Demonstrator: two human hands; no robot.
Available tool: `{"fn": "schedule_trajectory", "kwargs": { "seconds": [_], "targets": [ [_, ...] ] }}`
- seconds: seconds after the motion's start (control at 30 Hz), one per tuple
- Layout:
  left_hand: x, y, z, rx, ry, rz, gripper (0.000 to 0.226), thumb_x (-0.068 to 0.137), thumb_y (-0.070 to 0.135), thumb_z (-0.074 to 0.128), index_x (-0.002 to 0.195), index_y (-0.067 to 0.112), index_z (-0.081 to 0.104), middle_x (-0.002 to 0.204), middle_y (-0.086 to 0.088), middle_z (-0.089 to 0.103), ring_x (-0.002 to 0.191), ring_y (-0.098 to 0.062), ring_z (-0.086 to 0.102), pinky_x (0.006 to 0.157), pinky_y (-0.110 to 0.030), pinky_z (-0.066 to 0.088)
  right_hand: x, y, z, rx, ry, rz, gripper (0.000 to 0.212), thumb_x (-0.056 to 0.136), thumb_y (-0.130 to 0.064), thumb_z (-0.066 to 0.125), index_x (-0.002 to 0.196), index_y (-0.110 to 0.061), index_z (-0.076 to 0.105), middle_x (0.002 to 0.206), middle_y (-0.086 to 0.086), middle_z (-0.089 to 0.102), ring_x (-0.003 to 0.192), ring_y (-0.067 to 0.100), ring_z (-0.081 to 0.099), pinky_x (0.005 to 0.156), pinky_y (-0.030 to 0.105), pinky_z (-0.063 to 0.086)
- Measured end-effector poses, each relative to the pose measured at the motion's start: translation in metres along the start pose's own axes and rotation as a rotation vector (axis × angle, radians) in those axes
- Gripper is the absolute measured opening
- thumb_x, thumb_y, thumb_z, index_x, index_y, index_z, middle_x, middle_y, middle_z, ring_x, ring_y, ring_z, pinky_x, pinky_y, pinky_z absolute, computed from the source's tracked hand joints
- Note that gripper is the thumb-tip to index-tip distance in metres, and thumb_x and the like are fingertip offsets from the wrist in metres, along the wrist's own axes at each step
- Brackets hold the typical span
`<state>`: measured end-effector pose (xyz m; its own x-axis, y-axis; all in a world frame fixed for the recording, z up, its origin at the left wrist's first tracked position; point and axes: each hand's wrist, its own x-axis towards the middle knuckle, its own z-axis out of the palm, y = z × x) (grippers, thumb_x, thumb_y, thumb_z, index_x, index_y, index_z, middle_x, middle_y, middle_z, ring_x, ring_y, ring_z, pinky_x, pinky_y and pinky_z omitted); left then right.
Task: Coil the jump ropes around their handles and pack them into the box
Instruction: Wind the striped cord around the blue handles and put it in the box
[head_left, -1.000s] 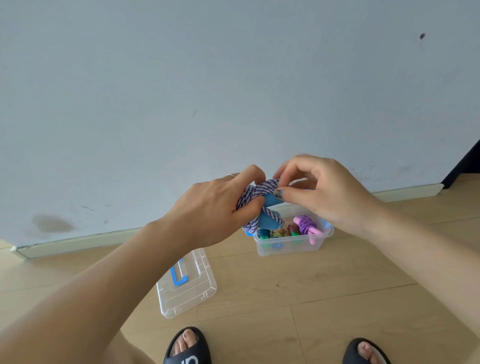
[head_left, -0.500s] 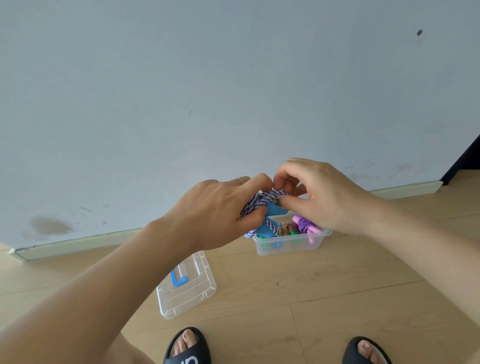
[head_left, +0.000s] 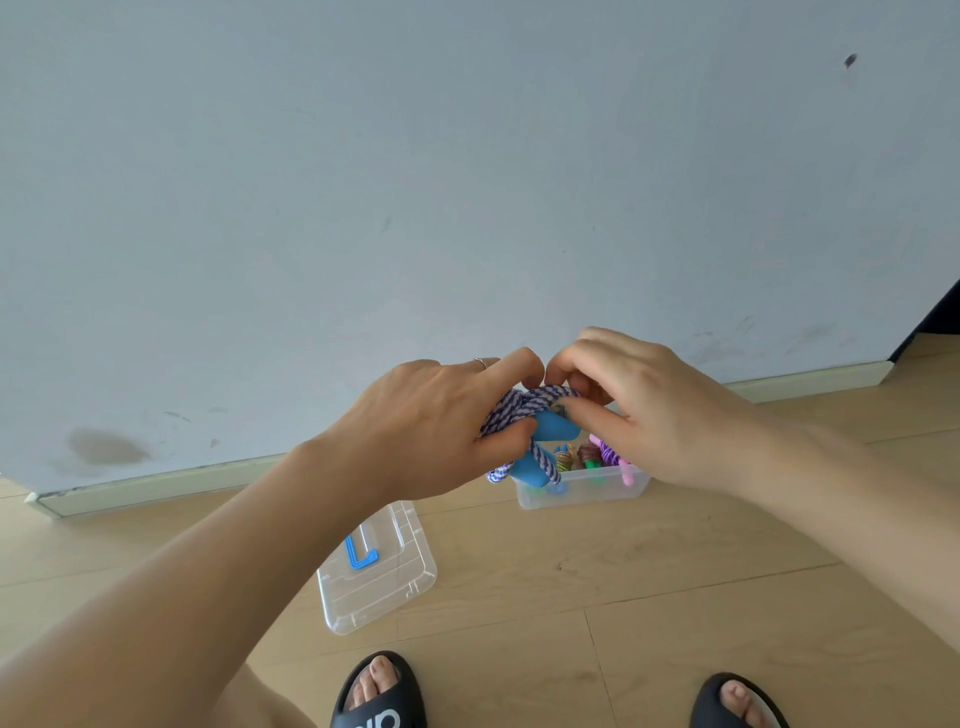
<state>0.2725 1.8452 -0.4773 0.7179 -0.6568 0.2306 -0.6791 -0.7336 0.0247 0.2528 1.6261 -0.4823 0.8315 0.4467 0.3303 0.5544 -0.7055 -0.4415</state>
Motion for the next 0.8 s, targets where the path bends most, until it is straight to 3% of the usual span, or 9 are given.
{"fn": "schedule_trajectory", "kwargs": {
  "seconds": [0.1,0.2,0.4,0.53,0.6,0.7,0.8],
  "targets": [
    [0.0,-0.002,0.0,0.017,-0.058,-0.015,0.026,0.094,0.051,0.038,0.114,0.036,0.036,0.082,0.016,0.048,0.065,-0.024,0.053,0.058,-0.031,0.03,-0.001,0.001,-0.002,0.04,-0.092,0.02,0.011,0.095,-0.015,0.059,0.104,-0.022,0.062,0.089,-0.014,0.049,0.084,0.011,0.055,0.076,0.029,0.046],
    [-0.001,-0.002,0.0,0.022,-0.07,0.003,0.028,0.092,0.054,0.036,0.113,0.035,0.037,0.086,0.015,0.053,0.064,-0.022,0.052,0.059,-0.031,0.032,-0.001,-0.001,-0.003,0.087,-0.089,0.024,0.012,0.091,-0.012,0.063,0.099,-0.021,0.061,0.086,-0.013,0.051,0.083,0.012,0.056,0.074,0.031,0.048],
    [-0.002,-0.002,-0.003,-0.013,-0.076,0.054,0.026,0.092,0.052,0.037,0.112,0.036,0.041,0.094,0.013,0.061,0.065,-0.021,0.054,0.059,-0.033,0.04,-0.008,-0.001,0.0,0.021,0.021,-0.092,0.005,0.094,-0.009,0.059,0.098,-0.012,0.061,0.085,-0.014,0.046,0.07,0.002,0.054,0.062,0.018,0.044],
    [0.0,-0.006,-0.005,0.066,-0.023,0.099,0.033,0.089,0.054,0.029,0.111,0.035,0.043,0.092,0.011,0.064,0.058,-0.023,0.053,0.056,-0.035,0.047,-0.013,-0.004,0.012,-0.261,0.121,-0.21,0.014,0.098,-0.011,0.048,0.098,-0.005,0.061,0.089,0.004,0.048,0.059,0.018,0.04,0.055,0.03,0.039],
    [0.0,-0.006,-0.005,0.087,-0.017,0.095,0.032,0.088,0.055,0.028,0.111,0.036,0.042,0.091,0.011,0.064,0.057,-0.023,0.052,0.056,-0.035,0.047,-0.014,-0.003,0.015,-0.293,0.131,-0.197,0.015,0.1,-0.012,0.048,0.101,-0.005,0.061,0.091,0.006,0.049,0.061,0.022,0.042,0.055,0.035,0.042],
    [0.0,-0.005,-0.001,0.041,-0.051,0.057,0.029,0.092,0.056,0.032,0.115,0.04,0.039,0.099,0.013,0.064,0.065,-0.022,0.055,0.061,-0.033,0.043,-0.018,-0.002,0.017,-0.13,0.125,-0.082,0.015,0.099,-0.017,0.048,0.104,-0.01,0.06,0.096,-0.001,0.049,0.07,0.02,0.05,0.062,0.037,0.046],
    [0.001,-0.001,0.004,0.029,-0.071,0.043,0.026,0.096,0.054,0.033,0.118,0.042,0.04,0.101,0.015,0.063,0.067,-0.02,0.056,0.063,-0.032,0.04,-0.02,0.002,0.018,0.025,0.074,0.016,0.011,0.097,-0.011,0.054,0.105,-0.015,0.059,0.096,-0.008,0.048,0.083,0.014,0.051,0.072,0.031,0.046]
  ]
}}
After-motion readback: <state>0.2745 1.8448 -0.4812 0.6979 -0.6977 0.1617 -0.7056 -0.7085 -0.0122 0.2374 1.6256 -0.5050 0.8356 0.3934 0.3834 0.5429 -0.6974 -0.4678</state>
